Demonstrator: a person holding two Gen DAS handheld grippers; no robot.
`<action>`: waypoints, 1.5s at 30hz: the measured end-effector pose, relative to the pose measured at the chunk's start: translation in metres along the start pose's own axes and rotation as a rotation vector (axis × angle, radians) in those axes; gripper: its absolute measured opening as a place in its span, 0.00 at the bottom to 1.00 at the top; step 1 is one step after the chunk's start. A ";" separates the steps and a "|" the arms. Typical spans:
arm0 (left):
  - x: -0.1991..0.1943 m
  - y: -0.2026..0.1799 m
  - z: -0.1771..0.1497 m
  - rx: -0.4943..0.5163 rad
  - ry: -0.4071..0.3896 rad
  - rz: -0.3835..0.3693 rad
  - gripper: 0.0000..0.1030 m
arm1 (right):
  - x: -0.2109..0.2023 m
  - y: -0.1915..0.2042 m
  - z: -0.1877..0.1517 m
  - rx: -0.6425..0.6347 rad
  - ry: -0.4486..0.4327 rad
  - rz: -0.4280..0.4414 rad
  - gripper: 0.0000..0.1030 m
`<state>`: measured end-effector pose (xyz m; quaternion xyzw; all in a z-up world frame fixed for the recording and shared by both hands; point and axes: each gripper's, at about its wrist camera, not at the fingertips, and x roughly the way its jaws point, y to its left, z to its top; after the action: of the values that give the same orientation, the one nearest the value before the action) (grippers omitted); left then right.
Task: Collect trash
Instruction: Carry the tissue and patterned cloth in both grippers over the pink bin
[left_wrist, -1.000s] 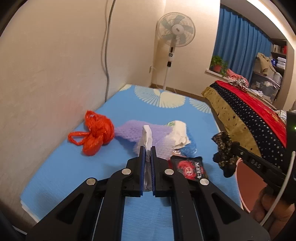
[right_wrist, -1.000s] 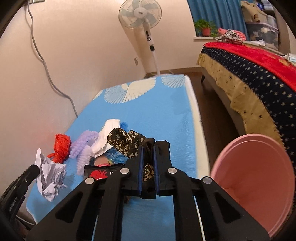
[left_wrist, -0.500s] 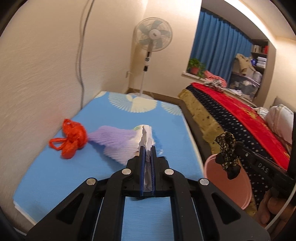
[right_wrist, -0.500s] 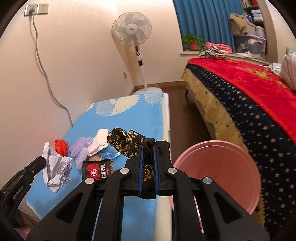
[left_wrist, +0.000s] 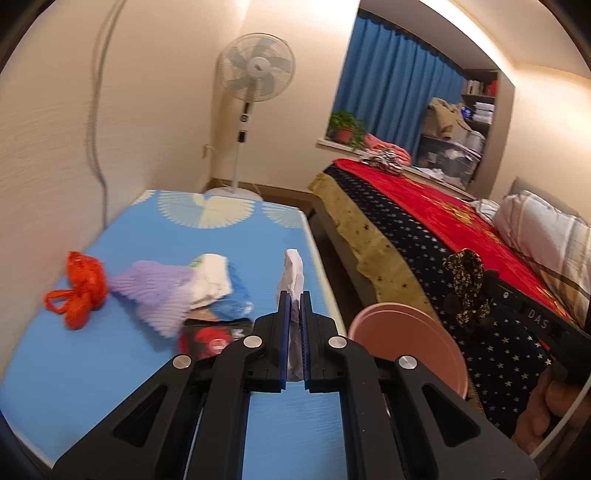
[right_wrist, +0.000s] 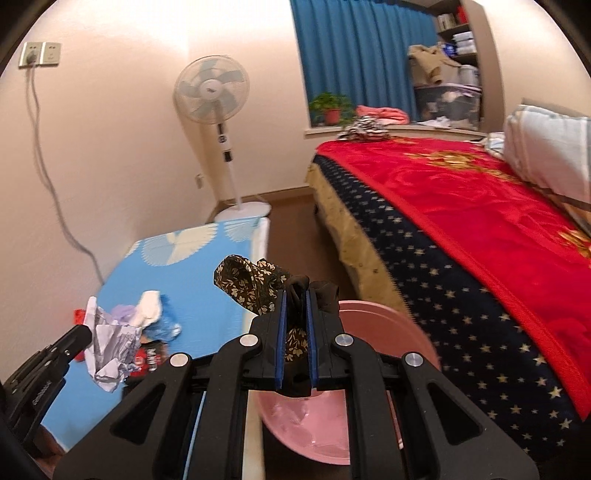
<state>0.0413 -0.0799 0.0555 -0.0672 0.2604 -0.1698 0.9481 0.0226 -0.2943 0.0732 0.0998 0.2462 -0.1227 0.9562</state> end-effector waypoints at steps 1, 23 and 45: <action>0.003 -0.003 0.000 0.003 0.003 -0.008 0.05 | 0.001 -0.004 0.000 0.008 -0.005 -0.017 0.10; 0.071 -0.056 -0.013 0.054 0.079 -0.232 0.05 | 0.029 -0.049 -0.017 0.117 -0.026 -0.181 0.10; 0.106 -0.071 -0.027 0.012 0.186 -0.367 0.24 | 0.028 -0.057 -0.019 0.141 -0.021 -0.269 0.45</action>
<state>0.0925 -0.1850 -0.0019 -0.0920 0.3294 -0.3468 0.8734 0.0216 -0.3490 0.0352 0.1314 0.2380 -0.2677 0.9243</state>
